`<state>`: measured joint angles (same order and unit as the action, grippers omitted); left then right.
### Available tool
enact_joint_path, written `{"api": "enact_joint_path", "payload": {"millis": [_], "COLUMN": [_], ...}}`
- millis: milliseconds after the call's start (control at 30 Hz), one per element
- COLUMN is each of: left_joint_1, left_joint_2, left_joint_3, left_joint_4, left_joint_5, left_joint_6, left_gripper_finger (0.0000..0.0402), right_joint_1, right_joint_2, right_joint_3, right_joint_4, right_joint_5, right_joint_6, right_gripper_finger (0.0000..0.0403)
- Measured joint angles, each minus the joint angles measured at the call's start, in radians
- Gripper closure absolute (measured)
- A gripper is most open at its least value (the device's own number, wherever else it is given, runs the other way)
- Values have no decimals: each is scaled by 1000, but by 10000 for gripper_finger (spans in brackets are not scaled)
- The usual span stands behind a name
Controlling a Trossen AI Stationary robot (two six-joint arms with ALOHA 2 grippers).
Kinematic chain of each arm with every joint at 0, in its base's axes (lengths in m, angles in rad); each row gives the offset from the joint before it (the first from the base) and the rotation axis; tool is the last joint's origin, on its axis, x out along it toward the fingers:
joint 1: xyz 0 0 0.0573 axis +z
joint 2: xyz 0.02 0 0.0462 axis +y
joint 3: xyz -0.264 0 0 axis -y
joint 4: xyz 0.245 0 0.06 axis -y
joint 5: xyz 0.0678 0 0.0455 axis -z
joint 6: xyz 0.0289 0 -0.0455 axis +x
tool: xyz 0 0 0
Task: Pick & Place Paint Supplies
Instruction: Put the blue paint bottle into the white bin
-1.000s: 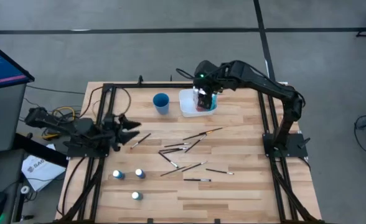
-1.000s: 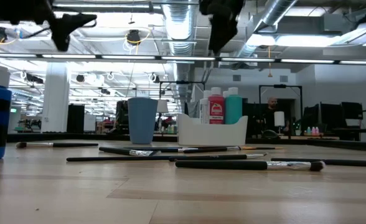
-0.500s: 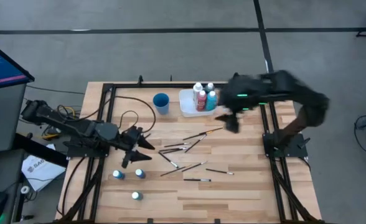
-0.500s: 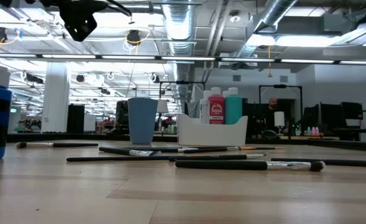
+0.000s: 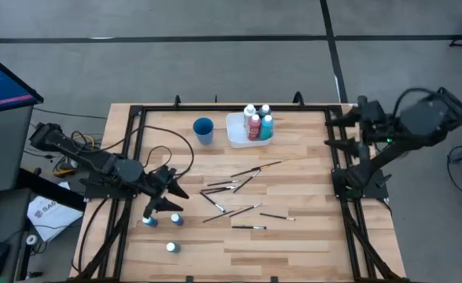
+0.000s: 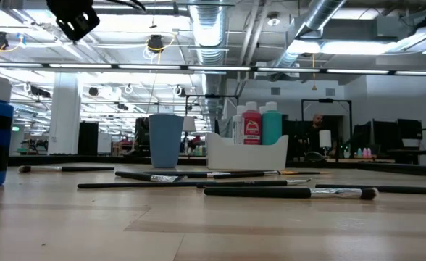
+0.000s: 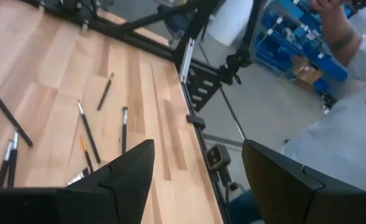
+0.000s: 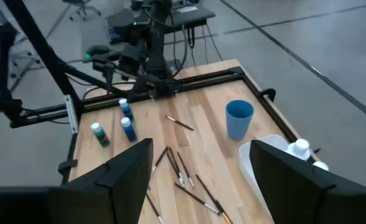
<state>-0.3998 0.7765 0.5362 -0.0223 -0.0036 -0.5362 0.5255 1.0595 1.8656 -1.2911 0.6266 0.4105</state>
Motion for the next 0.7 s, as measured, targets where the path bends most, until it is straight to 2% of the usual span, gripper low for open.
{"api": "enact_joint_path", "payload": {"millis": [100, 233, 467, 700], "left_joint_1": [-7, -7, -34, -118], "left_joint_2": [4, 4, 12, 98], "left_joint_3": [0, 0, -1, -1], "left_joint_4": [1, -12, -103, -115], "left_joint_5": [-3, -7, -7, -7], "left_joint_6": [0, 1, 0, 5], "left_gripper_finger": [165, 165, 165, 165], "right_joint_1": [85, 155, 199, 208], "right_joint_2": [-110, -257, -469, -626], "right_joint_3": [-198, -496, -934, -1266], "right_joint_4": [85, 304, 716, 1070], "right_joint_5": [101, 202, 221, 232], "right_joint_6": [36, 43, 35, 9], "right_gripper_finger": [143, 143, 143, 143]}}
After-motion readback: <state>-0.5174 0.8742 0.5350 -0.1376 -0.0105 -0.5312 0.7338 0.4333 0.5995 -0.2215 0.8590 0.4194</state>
